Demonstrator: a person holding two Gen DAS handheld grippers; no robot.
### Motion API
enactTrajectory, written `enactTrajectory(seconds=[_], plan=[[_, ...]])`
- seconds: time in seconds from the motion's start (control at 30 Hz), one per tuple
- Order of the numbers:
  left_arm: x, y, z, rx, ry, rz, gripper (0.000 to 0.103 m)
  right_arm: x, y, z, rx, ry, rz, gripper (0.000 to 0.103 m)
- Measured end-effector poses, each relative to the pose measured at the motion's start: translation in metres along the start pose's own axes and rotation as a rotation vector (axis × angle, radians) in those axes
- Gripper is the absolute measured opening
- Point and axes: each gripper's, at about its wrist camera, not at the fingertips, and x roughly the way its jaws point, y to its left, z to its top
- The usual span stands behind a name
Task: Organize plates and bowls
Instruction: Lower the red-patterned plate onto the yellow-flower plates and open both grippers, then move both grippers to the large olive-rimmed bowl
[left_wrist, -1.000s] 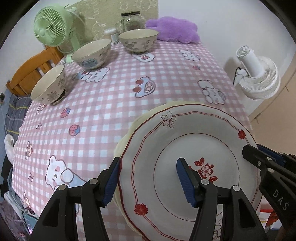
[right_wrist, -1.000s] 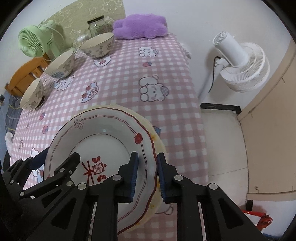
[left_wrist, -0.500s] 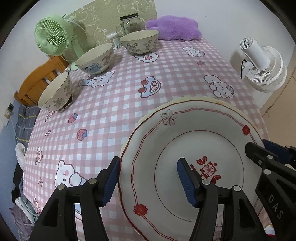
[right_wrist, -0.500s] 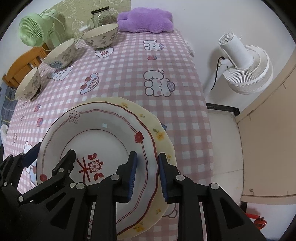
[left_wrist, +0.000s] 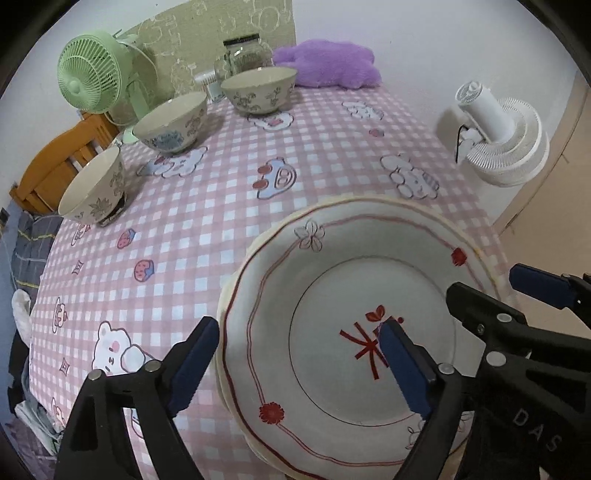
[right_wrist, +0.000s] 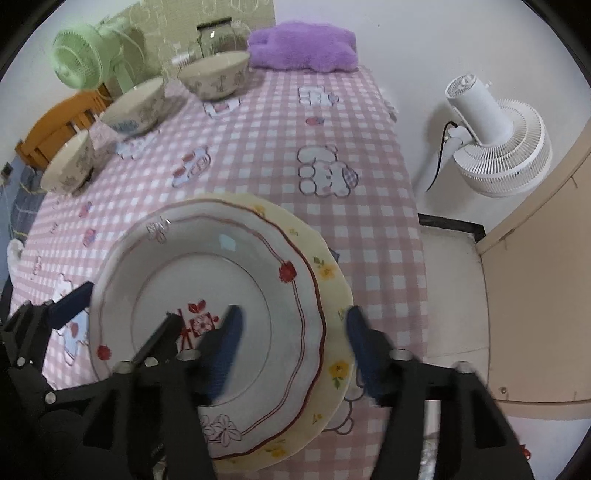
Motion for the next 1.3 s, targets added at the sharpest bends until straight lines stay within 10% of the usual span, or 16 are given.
enactTrajectory(seconds=[0.7, 1.3], plan=[[-0.041, 0.084, 0.008, -0.006, -0.078, -0.11, 0.091, -0.044, 0.064, 0.011, 0.079, -0.104, 0.011, 0.066], [-0.032, 0.245, 0.026, 0.001, -0.113, -0.098, 0.091, -0.038, 0.221, 0.045, 0.101, -0.178, -0.008, 0.085]])
